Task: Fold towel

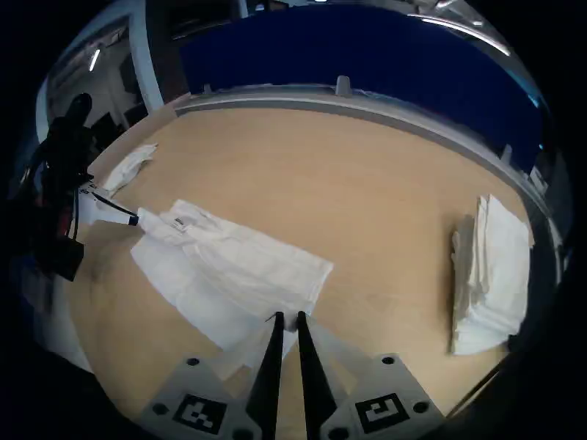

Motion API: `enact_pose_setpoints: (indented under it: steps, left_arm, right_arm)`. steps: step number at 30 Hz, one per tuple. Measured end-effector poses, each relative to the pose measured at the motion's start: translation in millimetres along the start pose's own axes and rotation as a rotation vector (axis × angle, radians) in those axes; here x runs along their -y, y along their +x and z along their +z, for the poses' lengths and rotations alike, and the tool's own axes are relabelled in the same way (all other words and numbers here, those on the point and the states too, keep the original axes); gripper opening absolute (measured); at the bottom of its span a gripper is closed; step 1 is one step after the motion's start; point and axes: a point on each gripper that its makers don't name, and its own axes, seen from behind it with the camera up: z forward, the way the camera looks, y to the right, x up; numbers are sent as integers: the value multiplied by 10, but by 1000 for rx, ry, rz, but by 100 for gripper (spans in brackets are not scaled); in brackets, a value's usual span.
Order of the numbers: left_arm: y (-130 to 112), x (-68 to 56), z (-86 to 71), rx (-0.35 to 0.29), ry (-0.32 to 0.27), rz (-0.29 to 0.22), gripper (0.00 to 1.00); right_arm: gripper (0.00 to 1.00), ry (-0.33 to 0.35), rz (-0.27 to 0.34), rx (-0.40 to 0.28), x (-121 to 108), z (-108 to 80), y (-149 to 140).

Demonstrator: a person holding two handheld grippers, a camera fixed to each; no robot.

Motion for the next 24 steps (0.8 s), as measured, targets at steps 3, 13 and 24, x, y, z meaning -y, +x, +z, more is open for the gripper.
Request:
enact_pose_setpoints:
  steps: [3, 13, 24]
  left_arm:
    - [24, 33, 43, -11, 4, -10, 9]
    - [29, 157, 143, -10, 40, -22, 19]
    - [137, 262, 173, -24, 71, -42, 38]
  right_arm:
    - [14, -12, -6, -3, -19, 31, -9]
    - [15, -29, -1, -8, -77, 141, 12]
    - [22, -57, 4, -26, -180, 243, 150]
